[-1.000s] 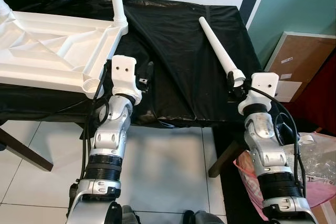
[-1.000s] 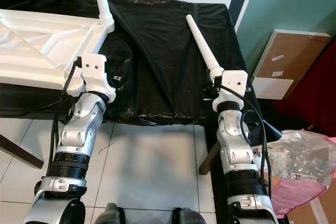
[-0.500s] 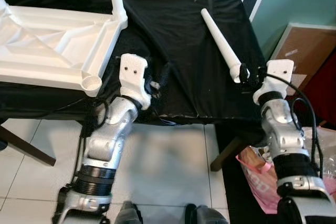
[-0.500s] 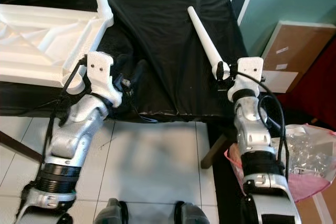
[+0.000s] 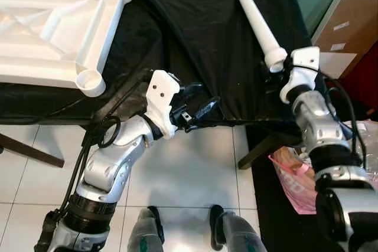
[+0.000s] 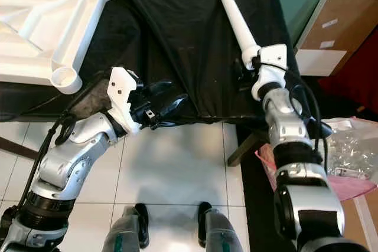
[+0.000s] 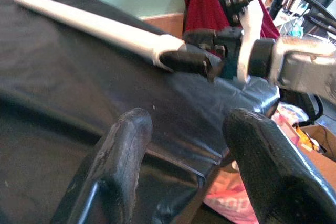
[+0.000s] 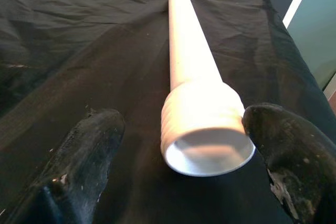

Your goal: Building children table

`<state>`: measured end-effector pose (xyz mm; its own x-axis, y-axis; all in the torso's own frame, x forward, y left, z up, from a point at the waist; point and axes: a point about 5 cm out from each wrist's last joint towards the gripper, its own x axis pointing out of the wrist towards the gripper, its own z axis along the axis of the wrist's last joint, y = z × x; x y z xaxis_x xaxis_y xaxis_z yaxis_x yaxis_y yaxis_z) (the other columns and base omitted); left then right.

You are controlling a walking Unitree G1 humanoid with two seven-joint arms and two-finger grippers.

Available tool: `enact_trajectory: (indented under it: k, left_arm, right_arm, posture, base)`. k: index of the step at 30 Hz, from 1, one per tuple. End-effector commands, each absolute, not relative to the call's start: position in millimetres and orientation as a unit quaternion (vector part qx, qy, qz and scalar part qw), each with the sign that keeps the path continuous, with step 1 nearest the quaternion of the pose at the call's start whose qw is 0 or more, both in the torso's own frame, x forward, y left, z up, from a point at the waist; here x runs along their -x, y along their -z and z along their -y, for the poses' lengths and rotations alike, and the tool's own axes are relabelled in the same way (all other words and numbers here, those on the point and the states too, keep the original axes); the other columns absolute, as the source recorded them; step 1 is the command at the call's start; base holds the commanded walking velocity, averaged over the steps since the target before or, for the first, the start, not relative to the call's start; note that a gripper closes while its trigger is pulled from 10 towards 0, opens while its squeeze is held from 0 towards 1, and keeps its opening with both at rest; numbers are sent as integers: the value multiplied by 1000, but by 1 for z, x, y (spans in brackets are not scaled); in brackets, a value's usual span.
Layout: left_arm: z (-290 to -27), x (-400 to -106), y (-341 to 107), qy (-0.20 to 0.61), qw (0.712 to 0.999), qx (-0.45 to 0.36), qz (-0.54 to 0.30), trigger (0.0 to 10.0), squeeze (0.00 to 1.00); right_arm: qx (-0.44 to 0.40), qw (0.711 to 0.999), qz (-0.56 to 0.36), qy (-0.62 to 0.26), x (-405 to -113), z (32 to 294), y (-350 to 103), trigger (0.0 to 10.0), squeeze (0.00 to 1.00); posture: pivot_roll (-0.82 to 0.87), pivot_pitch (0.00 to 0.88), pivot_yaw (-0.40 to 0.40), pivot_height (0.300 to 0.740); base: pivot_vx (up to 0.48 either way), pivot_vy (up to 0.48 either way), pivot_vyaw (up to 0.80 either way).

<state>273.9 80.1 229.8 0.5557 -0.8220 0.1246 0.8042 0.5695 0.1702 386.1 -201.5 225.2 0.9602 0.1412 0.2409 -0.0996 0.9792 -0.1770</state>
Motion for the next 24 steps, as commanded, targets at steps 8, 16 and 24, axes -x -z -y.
enact_trajectory:
  k: [8, 16, 24]
  left_arm:
    - [-81, -264, -225, 483, 871, -48, 74, 10000, 0]
    - [-84, -259, -224, 476, 876, -49, 62, 10000, 0]
    - [-87, -254, -221, 468, 881, -50, 47, 10000, 0]
  right_arm:
    - [102, 986, 111, -71, -395, 202, -226, 10000, 0]
    - [102, 987, 108, -66, -402, 204, -233, 10000, 0]
    - [81, 987, 118, -71, -407, 196, -240, 10000, 294]
  posture:
    - [126, 388, -32, 740]
    - [141, 399, -37, 740]
    - [162, 409, -40, 740]
  base:
    - [0, 0, 0]
    - [0, 0, 0]
    - [0, 0, 0]
